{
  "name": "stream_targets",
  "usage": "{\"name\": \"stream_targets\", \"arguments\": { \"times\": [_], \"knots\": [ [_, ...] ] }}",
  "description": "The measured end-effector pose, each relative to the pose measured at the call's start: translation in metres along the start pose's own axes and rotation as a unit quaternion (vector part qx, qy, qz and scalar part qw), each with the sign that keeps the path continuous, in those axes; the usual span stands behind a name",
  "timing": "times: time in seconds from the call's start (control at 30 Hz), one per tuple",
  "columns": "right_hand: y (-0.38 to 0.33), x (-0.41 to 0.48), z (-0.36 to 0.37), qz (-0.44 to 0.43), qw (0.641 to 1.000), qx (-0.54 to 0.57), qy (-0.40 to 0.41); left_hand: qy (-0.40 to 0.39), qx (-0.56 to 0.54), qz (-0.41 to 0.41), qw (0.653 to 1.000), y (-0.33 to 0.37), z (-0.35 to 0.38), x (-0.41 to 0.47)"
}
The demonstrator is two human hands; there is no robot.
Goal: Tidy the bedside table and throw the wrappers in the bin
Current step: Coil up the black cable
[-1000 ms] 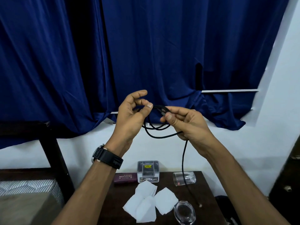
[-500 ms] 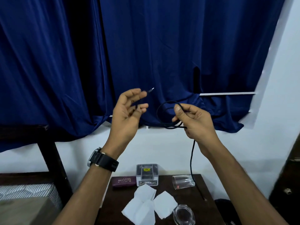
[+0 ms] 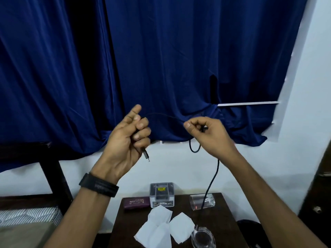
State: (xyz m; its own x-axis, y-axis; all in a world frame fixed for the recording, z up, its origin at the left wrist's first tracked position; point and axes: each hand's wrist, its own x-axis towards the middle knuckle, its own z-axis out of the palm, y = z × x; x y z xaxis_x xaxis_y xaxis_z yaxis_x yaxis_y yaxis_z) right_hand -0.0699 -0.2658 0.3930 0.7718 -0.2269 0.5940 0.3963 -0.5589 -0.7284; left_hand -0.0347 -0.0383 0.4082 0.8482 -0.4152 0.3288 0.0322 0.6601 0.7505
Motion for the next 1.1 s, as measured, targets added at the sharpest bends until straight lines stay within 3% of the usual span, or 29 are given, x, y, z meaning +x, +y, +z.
{"name": "stream_targets", "arguments": {
  "times": [0.07, 0.13, 0.2, 0.3, 0.37, 0.47, 0.53, 0.67, 0.73, 0.8, 0.97, 1.1],
  "knots": [
    [0.003, 0.001, 0.001, 0.007, 0.998, -0.048, 0.040, 0.015, 0.129, -0.065, 0.989, 0.004, 0.000, 0.005],
    [0.002, 0.003, 0.000, 0.010, 0.996, -0.043, 0.083, -0.012, 0.309, -0.141, 0.941, 0.006, -0.001, 0.000],
    [0.001, 0.003, 0.001, 0.001, 0.994, -0.054, 0.092, -0.078, 0.294, -0.186, 0.934, 0.007, -0.003, -0.009],
    [-0.003, -0.002, 0.013, 0.000, 0.998, -0.056, -0.014, -0.102, 0.047, -0.115, 0.987, 0.009, 0.008, -0.014],
    [-0.005, -0.011, 0.024, -0.002, 0.987, -0.075, -0.139, -0.072, -0.006, -0.017, 0.997, 0.007, 0.013, -0.006],
    [-0.013, -0.027, 0.027, 0.010, 0.962, -0.113, -0.249, -0.051, 0.044, 0.085, 0.994, 0.000, 0.008, 0.012],
    [-0.020, -0.033, 0.022, 0.018, 0.955, -0.135, -0.262, -0.026, 0.185, 0.131, 0.974, -0.005, 0.000, 0.015],
    [-0.034, -0.031, 0.008, 0.008, 0.942, -0.244, -0.232, -0.066, 0.493, 0.183, 0.848, -0.016, -0.016, 0.011],
    [-0.042, -0.030, 0.002, 0.000, 0.941, -0.259, -0.218, -0.118, 0.570, 0.181, 0.793, -0.024, -0.024, 0.011],
    [-0.047, -0.028, -0.004, -0.023, 0.942, -0.280, -0.183, -0.157, 0.606, 0.170, 0.761, -0.031, -0.028, 0.010],
    [-0.046, -0.018, -0.017, -0.122, 0.950, -0.274, -0.083, -0.193, 0.626, 0.097, 0.750, -0.028, -0.021, 0.001],
    [-0.036, -0.007, -0.018, -0.149, 0.955, -0.250, -0.054, -0.172, 0.576, 0.020, 0.799, -0.023, -0.011, -0.002]
  ]
}}
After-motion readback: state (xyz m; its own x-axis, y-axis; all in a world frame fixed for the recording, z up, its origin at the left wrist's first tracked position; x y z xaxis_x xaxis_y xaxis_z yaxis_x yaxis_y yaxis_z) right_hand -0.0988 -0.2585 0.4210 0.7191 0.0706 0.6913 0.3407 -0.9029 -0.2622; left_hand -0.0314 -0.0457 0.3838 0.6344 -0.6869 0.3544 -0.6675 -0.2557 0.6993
